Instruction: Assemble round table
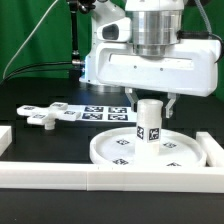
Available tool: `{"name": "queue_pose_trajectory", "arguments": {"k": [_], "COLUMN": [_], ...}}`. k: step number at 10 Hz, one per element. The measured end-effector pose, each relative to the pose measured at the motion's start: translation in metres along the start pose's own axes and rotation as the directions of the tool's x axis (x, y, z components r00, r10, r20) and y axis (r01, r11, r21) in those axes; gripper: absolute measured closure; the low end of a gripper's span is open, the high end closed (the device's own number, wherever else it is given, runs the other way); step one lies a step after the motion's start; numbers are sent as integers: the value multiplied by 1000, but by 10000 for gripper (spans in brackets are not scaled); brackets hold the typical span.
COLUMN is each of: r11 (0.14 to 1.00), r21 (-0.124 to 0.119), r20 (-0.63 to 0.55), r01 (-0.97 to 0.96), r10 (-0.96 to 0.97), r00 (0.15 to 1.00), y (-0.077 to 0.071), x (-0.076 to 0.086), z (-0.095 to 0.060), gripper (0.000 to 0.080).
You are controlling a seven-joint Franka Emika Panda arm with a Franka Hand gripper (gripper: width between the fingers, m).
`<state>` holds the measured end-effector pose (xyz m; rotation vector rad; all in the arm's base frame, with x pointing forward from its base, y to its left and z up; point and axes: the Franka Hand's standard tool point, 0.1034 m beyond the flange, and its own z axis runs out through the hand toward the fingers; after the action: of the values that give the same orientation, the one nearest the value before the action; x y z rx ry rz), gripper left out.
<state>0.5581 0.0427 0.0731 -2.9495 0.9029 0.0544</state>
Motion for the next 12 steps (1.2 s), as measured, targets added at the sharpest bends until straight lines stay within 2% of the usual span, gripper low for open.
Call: {"name": "queue_pose_trajectory", "arguments": {"k": [1, 4, 6, 7, 8, 9, 12], "r11": [990, 927, 906, 914, 929, 942, 988], "r21": [12, 19, 22, 22, 23, 24, 29], "r20": [13, 26, 32, 32, 31, 30, 24], "r01": [-144, -375, -424, -406, -370, -335, -150], "r10": [144, 375, 423, 405, 369, 334, 150], "r00": [990, 927, 906, 914, 929, 942, 988], "y": [-1, -4, -6, -6, -6, -5, -6], "x": [-1, -3, -4, -4, -4, -3, -3], "z": [0, 0, 0, 1, 1, 1, 1], "gripper": [392, 392, 392, 224, 224, 165, 151]}}
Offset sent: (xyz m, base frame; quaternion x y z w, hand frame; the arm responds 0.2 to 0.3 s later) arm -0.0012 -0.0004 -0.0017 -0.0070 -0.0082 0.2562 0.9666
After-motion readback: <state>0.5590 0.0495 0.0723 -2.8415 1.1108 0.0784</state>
